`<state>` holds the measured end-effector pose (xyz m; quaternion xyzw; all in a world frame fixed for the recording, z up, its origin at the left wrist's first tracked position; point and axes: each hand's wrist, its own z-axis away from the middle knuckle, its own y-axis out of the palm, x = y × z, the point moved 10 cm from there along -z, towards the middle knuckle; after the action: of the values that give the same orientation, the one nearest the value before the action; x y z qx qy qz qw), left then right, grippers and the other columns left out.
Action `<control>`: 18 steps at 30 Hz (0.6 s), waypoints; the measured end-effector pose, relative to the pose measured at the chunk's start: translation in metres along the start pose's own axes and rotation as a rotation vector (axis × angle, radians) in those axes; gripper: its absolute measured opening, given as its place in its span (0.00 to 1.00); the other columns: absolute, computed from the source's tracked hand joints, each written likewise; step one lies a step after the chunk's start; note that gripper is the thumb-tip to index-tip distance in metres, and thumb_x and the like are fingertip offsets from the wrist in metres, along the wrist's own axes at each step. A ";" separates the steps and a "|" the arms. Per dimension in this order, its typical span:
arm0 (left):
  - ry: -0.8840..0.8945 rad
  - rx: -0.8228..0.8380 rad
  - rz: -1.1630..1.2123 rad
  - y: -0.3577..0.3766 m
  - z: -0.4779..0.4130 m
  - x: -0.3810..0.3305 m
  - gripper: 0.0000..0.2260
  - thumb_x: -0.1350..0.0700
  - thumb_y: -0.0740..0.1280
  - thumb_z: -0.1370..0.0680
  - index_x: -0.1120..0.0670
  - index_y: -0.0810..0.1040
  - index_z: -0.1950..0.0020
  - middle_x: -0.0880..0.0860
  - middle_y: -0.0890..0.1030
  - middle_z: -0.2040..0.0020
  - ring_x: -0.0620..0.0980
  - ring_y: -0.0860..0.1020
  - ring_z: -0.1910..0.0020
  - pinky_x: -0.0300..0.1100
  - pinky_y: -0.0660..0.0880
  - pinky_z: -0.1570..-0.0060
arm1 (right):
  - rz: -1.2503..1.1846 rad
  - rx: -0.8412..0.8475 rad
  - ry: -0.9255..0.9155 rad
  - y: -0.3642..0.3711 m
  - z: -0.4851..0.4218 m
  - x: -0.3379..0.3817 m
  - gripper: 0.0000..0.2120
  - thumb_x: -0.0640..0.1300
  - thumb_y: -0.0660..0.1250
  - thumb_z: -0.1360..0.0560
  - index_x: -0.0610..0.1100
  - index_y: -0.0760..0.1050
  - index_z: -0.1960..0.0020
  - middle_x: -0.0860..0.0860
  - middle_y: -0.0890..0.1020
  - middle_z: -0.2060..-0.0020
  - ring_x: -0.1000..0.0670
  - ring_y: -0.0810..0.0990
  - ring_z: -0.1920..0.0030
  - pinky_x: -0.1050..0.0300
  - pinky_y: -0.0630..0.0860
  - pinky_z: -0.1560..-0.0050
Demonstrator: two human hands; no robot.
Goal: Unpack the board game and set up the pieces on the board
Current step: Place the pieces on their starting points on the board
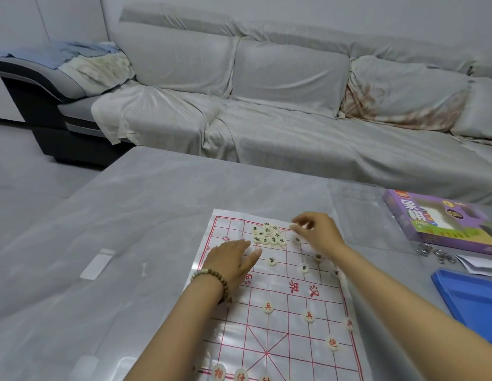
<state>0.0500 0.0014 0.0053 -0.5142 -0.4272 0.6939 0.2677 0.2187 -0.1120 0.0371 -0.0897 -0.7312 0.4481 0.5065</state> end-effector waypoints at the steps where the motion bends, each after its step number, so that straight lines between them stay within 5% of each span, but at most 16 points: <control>1: 0.005 0.004 0.000 0.002 -0.002 -0.005 0.25 0.41 0.48 0.19 0.52 0.62 0.26 0.49 0.66 0.27 0.48 0.64 0.29 0.46 0.61 0.30 | 0.026 -0.029 0.056 -0.012 -0.001 -0.019 0.05 0.45 0.72 0.28 0.46 0.81 0.53 0.52 0.82 0.59 0.54 0.77 0.60 0.64 0.70 0.59; 8: 0.039 -0.009 -0.050 0.014 -0.018 -0.028 0.24 0.42 0.48 0.19 0.52 0.63 0.27 0.49 0.64 0.27 0.48 0.61 0.28 0.45 0.58 0.29 | 0.160 -0.046 0.232 -0.026 0.001 -0.086 0.08 0.48 0.73 0.30 0.46 0.76 0.62 0.53 0.78 0.68 0.51 0.76 0.64 0.59 0.69 0.63; 18: 0.048 0.024 -0.071 0.027 -0.030 -0.038 0.24 0.42 0.45 0.19 0.49 0.61 0.26 0.46 0.61 0.25 0.46 0.50 0.24 0.48 0.45 0.25 | 0.002 0.065 0.149 -0.023 0.001 -0.098 0.10 0.44 0.73 0.29 0.46 0.80 0.48 0.50 0.80 0.58 0.54 0.76 0.59 0.70 0.69 0.62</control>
<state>0.0925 -0.0332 -0.0031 -0.5120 -0.4303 0.6764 0.3084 0.2709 -0.1832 -0.0104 -0.1070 -0.6766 0.4640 0.5618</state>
